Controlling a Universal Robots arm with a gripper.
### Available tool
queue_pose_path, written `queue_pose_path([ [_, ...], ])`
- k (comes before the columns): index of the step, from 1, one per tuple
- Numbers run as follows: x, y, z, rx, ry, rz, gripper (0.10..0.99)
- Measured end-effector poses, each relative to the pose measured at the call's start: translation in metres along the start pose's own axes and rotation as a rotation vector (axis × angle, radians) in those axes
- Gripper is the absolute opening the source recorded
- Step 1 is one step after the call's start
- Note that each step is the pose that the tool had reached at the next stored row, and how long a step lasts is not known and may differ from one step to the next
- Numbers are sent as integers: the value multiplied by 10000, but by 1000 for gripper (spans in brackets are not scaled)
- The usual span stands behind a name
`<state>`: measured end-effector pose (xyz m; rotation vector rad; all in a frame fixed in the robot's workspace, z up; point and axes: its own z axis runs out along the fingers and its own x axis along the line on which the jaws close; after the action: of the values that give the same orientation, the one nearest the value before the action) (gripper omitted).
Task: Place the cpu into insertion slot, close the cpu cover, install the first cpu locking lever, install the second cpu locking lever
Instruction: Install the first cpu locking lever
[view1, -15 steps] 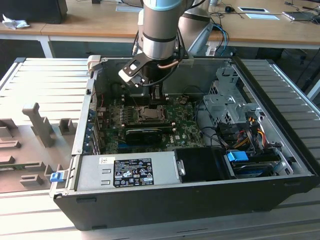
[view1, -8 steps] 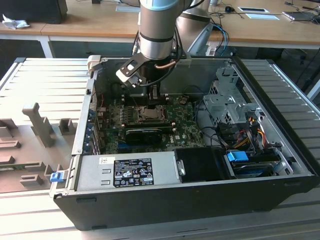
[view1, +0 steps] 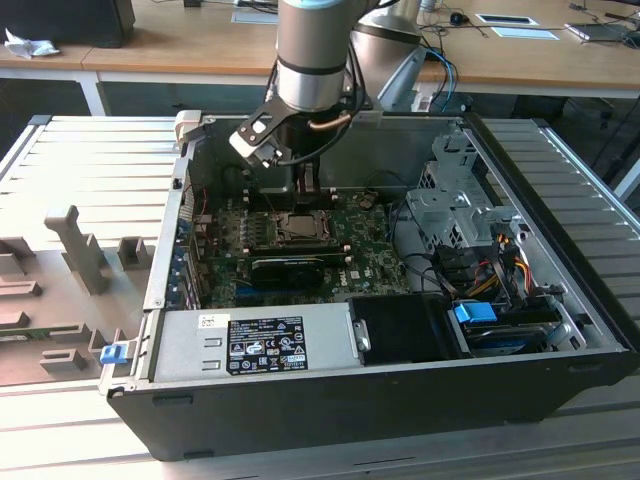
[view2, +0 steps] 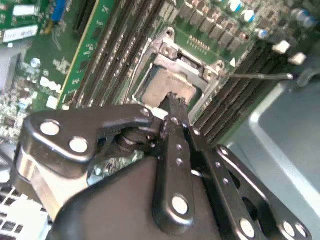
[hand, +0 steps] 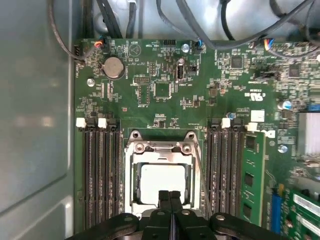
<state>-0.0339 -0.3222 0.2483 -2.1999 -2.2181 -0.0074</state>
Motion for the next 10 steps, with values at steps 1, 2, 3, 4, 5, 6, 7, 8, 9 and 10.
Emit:
queue_pose_path([
  [1,1,-3,-43,-1,-1,-1,106],
  [2,1,-5,-76,-3,-3,-3,106],
  [3,1,-12,-81,-11,1,-3,106],
  [4,2,-16,-84,-13,0,-2,106],
  [5,2,-17,-86,-13,0,-3,106],
  [6,1,-18,-87,-13,-1,-2,106],
  [7,2,-22,-87,-13,-2,0,106],
  [8,1,-24,-87,-14,-2,-2,106],
  [9,1,-26,-89,-14,-1,-2,106],
  [10,1,-27,-92,-15,-2,-4,106],
])
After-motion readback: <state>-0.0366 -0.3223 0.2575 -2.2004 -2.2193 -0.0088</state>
